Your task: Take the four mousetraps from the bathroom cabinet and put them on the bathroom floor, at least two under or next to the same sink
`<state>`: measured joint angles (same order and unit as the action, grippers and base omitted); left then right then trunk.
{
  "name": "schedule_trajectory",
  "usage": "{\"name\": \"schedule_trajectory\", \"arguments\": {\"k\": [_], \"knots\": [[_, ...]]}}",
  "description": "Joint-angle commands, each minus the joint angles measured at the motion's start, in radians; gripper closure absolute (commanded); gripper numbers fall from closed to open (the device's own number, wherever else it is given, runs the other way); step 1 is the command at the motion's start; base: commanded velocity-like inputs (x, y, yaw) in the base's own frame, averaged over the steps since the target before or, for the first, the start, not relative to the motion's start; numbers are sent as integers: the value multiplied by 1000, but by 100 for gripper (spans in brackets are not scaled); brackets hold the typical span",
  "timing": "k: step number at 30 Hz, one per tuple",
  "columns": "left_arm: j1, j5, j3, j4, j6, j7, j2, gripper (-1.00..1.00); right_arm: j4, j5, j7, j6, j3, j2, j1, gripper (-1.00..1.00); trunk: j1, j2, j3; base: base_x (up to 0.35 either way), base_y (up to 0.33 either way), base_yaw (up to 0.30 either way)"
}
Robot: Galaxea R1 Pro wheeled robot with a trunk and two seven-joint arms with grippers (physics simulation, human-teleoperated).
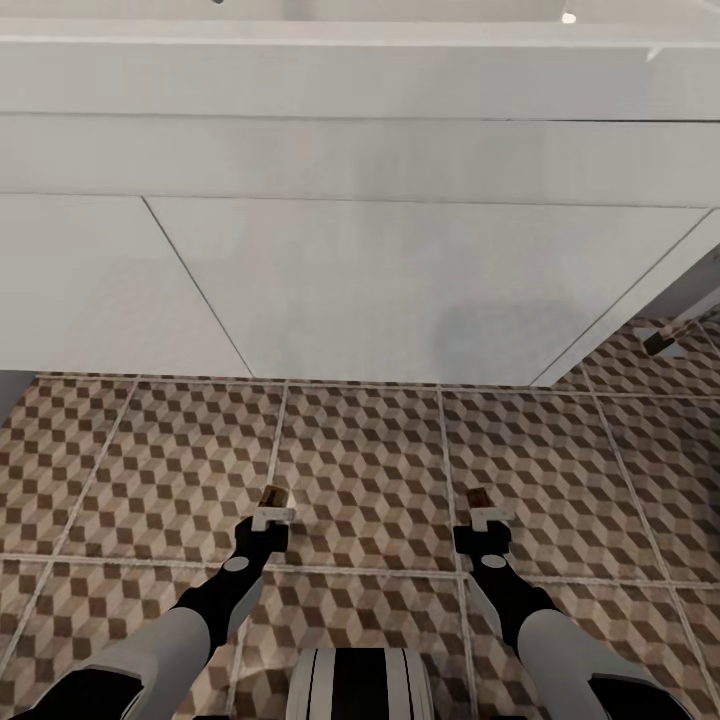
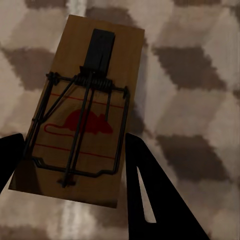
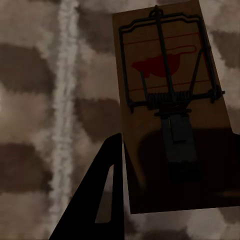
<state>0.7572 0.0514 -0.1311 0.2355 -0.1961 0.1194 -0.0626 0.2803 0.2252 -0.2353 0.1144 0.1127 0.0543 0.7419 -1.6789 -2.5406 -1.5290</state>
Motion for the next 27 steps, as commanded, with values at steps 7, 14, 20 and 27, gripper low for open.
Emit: {"name": "schedule_trajectory", "arguments": {"k": [7, 14, 20, 27], "knots": [[1, 4, -8, -1, 0, 6, 1, 100, -1, 8, 1, 4, 9, 1, 1, 100, 0, 0, -1, 163, 0, 0], [1, 5, -7, -1, 0, 6, 2, 100, -1, 8, 1, 4, 9, 1, 1, 100, 0, 0, -1, 305, 0, 0], [1, 5, -7, -1, 0, 6, 3, 100, -1, 8, 1, 4, 10, 1, 1, 100, 0, 0, -1, 322, 0, 0], [1, 4, -8, -1, -1, 6, 2, 100, -1, 8, 1, 4, 10, 1, 1, 100, 0, 0, -1, 324, 0, 0]]}}
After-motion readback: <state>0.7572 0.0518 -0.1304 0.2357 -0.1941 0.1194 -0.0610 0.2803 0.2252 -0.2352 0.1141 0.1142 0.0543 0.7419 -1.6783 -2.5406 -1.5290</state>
